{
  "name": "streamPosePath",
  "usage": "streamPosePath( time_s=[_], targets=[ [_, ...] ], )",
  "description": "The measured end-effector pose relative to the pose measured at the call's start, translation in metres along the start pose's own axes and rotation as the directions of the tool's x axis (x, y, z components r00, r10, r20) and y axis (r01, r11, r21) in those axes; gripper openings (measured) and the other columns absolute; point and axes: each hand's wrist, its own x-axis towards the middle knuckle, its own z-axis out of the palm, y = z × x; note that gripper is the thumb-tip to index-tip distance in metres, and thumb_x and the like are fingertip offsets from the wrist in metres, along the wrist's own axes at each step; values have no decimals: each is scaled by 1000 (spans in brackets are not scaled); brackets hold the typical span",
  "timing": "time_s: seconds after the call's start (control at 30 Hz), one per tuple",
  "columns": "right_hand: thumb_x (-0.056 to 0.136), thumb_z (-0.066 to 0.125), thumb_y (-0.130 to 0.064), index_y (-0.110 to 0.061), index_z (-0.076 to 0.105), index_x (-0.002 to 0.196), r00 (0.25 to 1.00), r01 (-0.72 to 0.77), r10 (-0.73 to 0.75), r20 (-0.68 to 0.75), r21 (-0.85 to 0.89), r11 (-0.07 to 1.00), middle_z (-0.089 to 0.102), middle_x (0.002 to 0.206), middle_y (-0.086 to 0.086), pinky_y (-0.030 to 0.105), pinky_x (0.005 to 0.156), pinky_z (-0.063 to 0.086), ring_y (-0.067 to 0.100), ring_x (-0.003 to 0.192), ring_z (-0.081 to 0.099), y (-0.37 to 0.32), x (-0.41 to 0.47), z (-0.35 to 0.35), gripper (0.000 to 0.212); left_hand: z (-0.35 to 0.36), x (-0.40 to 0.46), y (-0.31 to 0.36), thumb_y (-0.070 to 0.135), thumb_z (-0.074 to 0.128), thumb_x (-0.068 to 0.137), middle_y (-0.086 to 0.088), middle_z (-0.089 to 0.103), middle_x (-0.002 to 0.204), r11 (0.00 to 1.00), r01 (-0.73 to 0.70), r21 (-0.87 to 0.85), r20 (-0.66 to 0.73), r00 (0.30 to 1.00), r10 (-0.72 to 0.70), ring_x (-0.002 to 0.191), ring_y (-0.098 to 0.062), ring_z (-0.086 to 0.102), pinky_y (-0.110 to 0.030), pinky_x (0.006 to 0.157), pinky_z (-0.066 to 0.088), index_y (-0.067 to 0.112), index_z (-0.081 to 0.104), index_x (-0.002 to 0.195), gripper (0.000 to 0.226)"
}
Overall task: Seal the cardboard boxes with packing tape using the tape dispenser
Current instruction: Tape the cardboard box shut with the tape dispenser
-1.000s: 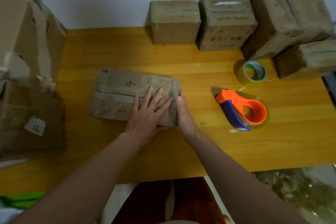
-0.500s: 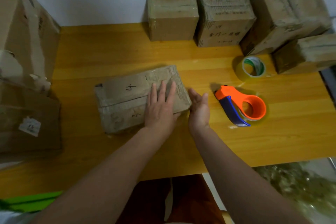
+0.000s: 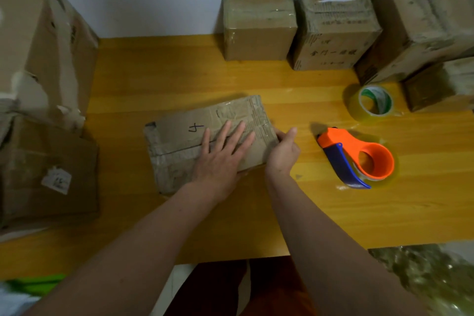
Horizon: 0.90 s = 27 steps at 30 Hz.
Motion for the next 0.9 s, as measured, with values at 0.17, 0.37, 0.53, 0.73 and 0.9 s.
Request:
streamPosePath(
  time_s=[0.17,0.37,0.53,0.73,0.9],
  targets=[
    [101,27,-48,-6,72,85,978,-193,203,-53,153,969,71,93,14,45,87,54,33,93,67,-4,5,13,63,1,-2,13,55,38,97,4,-27,158,992,115,-48,12,993,-115,145,-25,-25,-57,116,-11,31,-18,151,81],
    [99,35,-52,-9,36,144,983,-159,167,73,-97,982,40,147,9,40,110,34,27,134,40,-15,-2,-8,62,-23,-2,7,41,54,90,8,-30,157,948,149,-283,183,978,-99,143,-19,-31,-52,114,-18,35,-14,151,92],
    [102,42,-25,-8,15,151,974,29,56,221,-363,931,24,155,8,34,111,30,24,141,28,-3,-76,-33,58,-47,-10,-36,34,51,95,6,-8,162,815,347,-465,9,922,-388,148,-22,-7,-49,119,1,36,9,154,72],
    [99,49,-19,-15,-3,154,854,282,12,520,-483,829,1,161,-1,37,121,10,18,148,4,-8,-98,-32,75,-41,-35,-69,60,46,92,-14,30,154,759,593,-269,203,805,-557,141,-34,26,-48,117,14,25,13,154,77],
    [98,47,-9,-13,10,154,817,469,-25,577,-638,610,-13,160,4,30,118,9,23,148,-4,-40,-55,-36,67,-25,-55,-23,39,60,93,-3,35,152,619,471,-628,256,877,-408,131,-28,43,-38,96,44,32,5,154,83]
  ],
)
